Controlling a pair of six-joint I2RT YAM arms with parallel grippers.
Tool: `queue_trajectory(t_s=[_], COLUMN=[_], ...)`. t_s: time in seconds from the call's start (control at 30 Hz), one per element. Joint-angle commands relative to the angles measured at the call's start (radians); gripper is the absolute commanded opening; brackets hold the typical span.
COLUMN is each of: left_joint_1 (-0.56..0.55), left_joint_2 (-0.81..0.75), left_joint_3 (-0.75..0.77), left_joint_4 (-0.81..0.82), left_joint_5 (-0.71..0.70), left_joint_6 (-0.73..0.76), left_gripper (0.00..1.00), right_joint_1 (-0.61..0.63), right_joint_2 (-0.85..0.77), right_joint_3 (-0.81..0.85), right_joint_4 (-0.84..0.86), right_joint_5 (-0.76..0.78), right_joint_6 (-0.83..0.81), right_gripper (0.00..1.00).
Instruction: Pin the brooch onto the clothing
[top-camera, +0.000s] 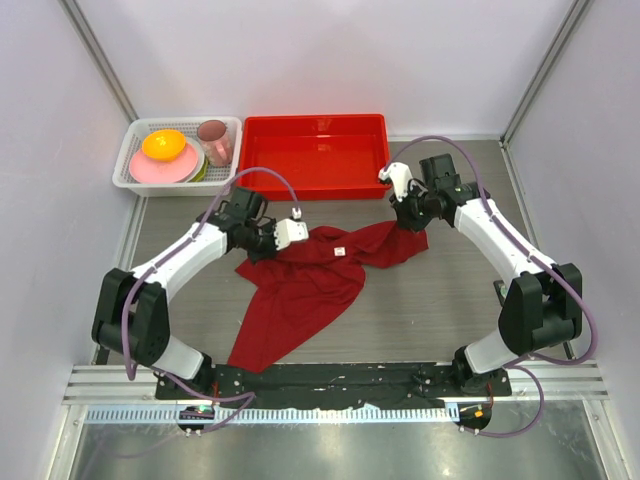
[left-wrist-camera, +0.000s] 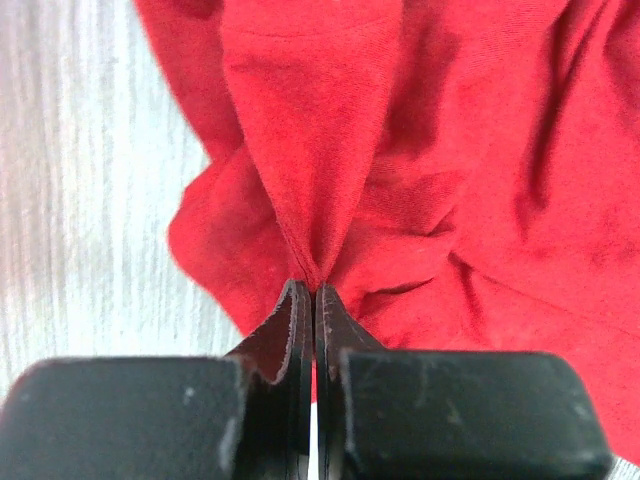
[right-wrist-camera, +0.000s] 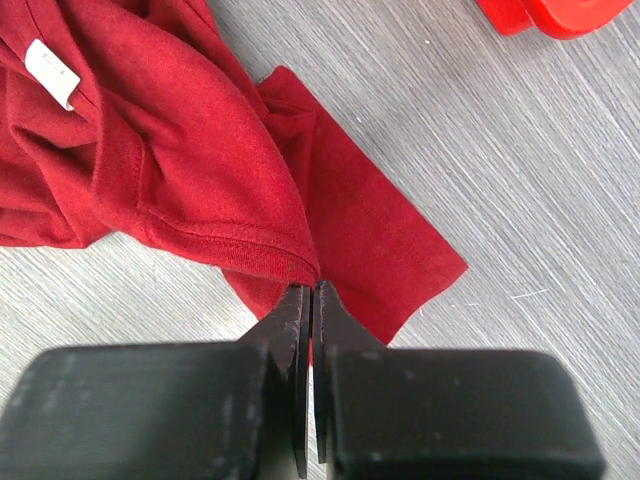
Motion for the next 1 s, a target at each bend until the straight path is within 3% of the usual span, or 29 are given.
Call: queue_trajectory(t_s=[0.0,0.13,0.3,0.47,0.53,0.7,0.83,0.97], left_joint_1=[0.052,0.112,0.175,0.196,0.196,0.198,0.196,0.198], left_joint_2=[-0.044,-0.059,-0.056,-0.126,-0.163,-0.359,-0.508,-0.617], left_joint_3=[0.092,0.227,0.497,0.635,0.678,0.665,0.649,0.661], left_joint_4=[-0.006,0.036,0.079,0.091,0.073,0.056,0.034,0.016], left_joint_5=[0.005,-0.025,-0.054,-0.077,-0.071,-0.043,0.004,0.018], left_joint_6=[-0.016,-0.145,-0.282,-0.383,-0.423,-0.51,-0.566,-0.619], left_gripper=[0.0,0.0,0.0,0.0,0.0,0.0,0.0,0.0], right_joint_1=[-0.003,-0.003,-0.003,-0.001,0.009,0.107,0.329,0.411], right_joint_2=[-0.036,0.015,0.16,0.237,0.219,0.014,-0.204,-0.327], right_joint_3=[0.04,0.186,0.571,0.968,1.043,0.935,0.721,0.72], right_joint_4=[0.03,0.031,0.018,-0.055,-0.087,-0.072,0.007,0.017], right_joint_5=[0.039,0.06,0.073,0.046,0.032,-0.005,0.125,0.219], right_joint_6=[-0.008,0.018,0.066,0.104,0.114,0.02,-0.044,0.017], right_gripper=[0.01,0.01,0.01,0.01,0.01,0.01,0.01,0.01])
